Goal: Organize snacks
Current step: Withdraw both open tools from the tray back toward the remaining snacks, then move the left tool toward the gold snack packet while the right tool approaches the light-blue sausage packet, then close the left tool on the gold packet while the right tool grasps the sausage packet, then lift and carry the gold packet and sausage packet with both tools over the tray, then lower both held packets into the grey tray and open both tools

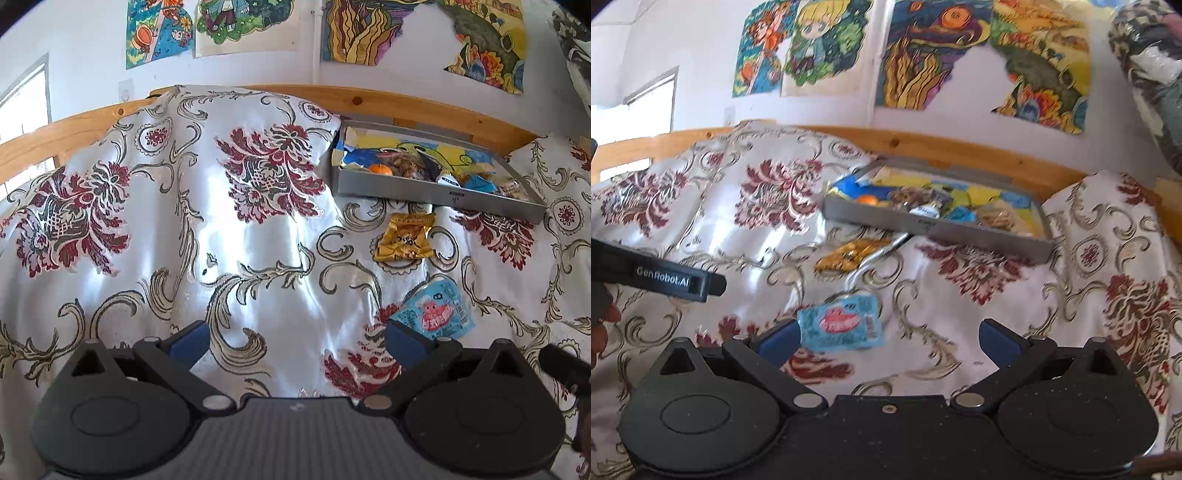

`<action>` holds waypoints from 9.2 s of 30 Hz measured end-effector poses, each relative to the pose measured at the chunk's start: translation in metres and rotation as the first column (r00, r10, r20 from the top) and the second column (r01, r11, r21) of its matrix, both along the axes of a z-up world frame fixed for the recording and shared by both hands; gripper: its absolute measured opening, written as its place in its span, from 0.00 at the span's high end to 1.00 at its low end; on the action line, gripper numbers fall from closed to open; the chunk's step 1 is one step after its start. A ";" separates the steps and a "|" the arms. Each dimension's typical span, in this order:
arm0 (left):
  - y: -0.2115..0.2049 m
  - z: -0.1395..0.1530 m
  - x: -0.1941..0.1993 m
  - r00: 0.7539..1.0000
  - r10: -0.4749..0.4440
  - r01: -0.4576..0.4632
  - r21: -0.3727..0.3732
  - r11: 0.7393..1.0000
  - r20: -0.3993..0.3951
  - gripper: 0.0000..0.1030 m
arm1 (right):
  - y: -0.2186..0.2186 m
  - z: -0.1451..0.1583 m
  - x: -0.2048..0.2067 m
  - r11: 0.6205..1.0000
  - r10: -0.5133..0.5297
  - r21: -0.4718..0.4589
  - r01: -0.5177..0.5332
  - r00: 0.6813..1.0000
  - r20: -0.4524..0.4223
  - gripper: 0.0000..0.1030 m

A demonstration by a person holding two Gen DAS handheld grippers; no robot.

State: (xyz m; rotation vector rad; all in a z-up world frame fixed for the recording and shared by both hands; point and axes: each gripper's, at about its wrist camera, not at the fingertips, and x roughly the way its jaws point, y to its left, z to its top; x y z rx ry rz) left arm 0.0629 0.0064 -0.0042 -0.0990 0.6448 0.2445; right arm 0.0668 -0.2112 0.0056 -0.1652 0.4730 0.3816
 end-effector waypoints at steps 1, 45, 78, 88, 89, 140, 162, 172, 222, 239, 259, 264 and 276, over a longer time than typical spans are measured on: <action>0.001 0.000 0.000 1.000 0.002 -0.003 -0.004 1.000 -0.005 0.01 | 0.002 -0.001 0.000 1.000 0.004 -0.007 -0.004 1.000 -0.007 0.01; 0.008 -0.020 0.022 0.993 0.102 -0.106 -0.060 0.993 -0.064 0.01 | 0.020 -0.022 0.044 0.999 0.052 0.009 -0.051 0.984 -0.171 0.01; -0.034 -0.007 0.153 0.981 -0.195 0.195 -0.056 0.979 -0.004 0.01 | 0.069 -0.066 0.112 0.969 0.232 -0.037 -0.243 0.955 -0.183 0.01; -0.052 -0.019 0.184 0.967 -0.251 0.253 0.027 0.967 -0.053 0.01 | 0.070 -0.066 0.116 0.971 0.232 -0.011 -0.239 0.955 -0.186 0.01; -0.051 -0.020 0.188 0.965 -0.255 0.257 0.025 0.966 -0.060 0.01 | 0.069 -0.066 0.118 0.971 0.232 -0.006 -0.237 0.954 -0.190 0.01; -0.030 -0.038 0.146 0.967 -0.230 0.197 -0.250 0.948 -0.110 0.48 | 0.078 -0.079 0.113 0.973 0.215 -0.048 -0.228 0.958 -0.192 0.13; -0.014 -0.036 0.092 0.990 -0.099 0.065 -0.286 0.956 -0.104 0.48 | 0.077 -0.073 0.094 0.951 0.165 -0.251 -0.178 0.984 -0.072 0.15; -0.017 -0.034 0.088 0.991 -0.106 0.079 -0.279 0.957 -0.085 0.48 | 0.078 -0.077 0.090 0.913 0.181 -0.381 -0.145 0.982 0.058 0.15; -0.044 0.037 0.267 0.999 -0.039 0.041 -0.064 0.997 0.038 0.47 | 0.009 0.014 0.238 0.988 -0.071 -0.092 0.124 0.896 0.439 0.14; -0.050 0.026 0.296 0.999 -0.050 0.051 -0.049 0.997 0.018 0.47 | 0.013 -0.003 0.273 0.995 -0.054 -0.066 0.074 0.963 0.265 0.13; -0.035 0.040 0.272 0.993 0.062 -0.053 -0.088 0.995 0.098 0.08 | 0.003 0.011 0.264 0.993 -0.091 -0.042 0.107 0.958 0.274 0.01; -0.031 0.047 0.259 0.988 0.088 -0.075 -0.102 0.992 0.130 0.03 | -0.007 0.026 0.255 0.991 -0.131 0.004 0.135 0.952 0.277 0.01; -0.032 0.059 0.201 0.973 0.125 -0.100 -0.134 0.986 0.193 0.01 | -0.037 0.058 0.213 0.972 -0.227 0.128 0.198 0.930 0.289 0.01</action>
